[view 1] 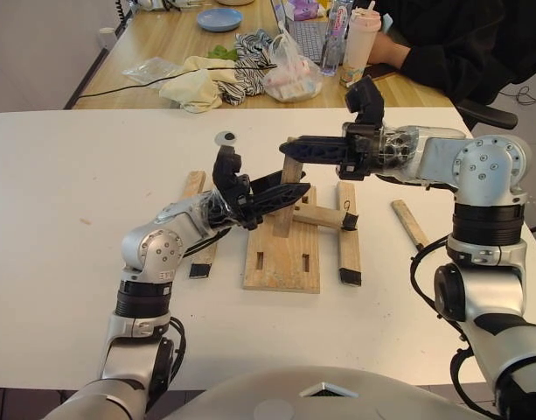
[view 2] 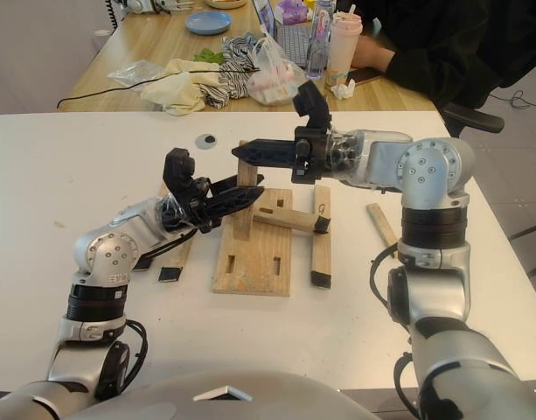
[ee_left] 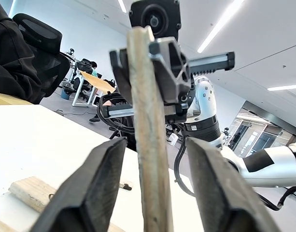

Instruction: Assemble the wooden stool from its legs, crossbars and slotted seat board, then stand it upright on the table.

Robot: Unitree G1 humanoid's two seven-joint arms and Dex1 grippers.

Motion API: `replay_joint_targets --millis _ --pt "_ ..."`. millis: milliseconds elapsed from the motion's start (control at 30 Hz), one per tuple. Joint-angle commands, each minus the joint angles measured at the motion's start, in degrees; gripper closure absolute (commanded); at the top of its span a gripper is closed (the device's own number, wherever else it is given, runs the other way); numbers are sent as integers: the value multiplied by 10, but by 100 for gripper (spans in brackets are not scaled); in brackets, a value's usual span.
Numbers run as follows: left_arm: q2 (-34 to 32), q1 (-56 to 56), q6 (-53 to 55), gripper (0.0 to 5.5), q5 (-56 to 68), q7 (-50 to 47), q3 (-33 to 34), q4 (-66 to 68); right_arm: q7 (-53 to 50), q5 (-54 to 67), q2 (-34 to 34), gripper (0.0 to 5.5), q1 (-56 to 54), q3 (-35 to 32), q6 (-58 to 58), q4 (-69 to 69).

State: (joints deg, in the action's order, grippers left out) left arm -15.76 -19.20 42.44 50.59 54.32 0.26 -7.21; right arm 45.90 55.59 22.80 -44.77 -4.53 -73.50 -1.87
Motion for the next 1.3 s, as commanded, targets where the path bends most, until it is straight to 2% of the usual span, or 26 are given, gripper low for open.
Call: replay_joint_targets --millis 33,167,267,333,433,500,633,800,967,1133,1300 --pt "-10 -16 -11 301 0 -12 27 4 8 -39 2 512 1 12 60 -12" --pt "-39 5 -38 301 10 -22 96 -19 42 -134 26 512 17 59 187 -18" --pt "-50 10 -38 301 56 -41 162 -32 41 -177 17 512 31 64 249 -31" --pt "-42 -19 -46 337 62 -78 183 -2 30 -195 6 512 54 58 283 -28" --pt "-23 -70 -126 389 -77 -180 142 91 15 -230 -11 512 102 66 349 -20" --pt "-18 -81 -170 415 -151 -205 102 141 5 -249 -22 512 133 73 385 -16" --pt "-6 -90 -214 482 -237 -208 42 202 -26 -277 -47 512 176 84 429 -4" --pt "-19 -79 -206 550 -307 -195 -28 184 -32 -303 -68 512 174 88 482 -42" --pt "-55 -41 -183 550 -395 -182 -119 125 -18 -319 -70 512 181 107 510 -71" --pt "-41 -5 -179 550 -450 -235 -137 155 8 -323 -53 512 168 120 507 -75" --pt "-26 33 -171 550 -465 -256 -143 128 36 -319 -25 512 164 118 478 -49"
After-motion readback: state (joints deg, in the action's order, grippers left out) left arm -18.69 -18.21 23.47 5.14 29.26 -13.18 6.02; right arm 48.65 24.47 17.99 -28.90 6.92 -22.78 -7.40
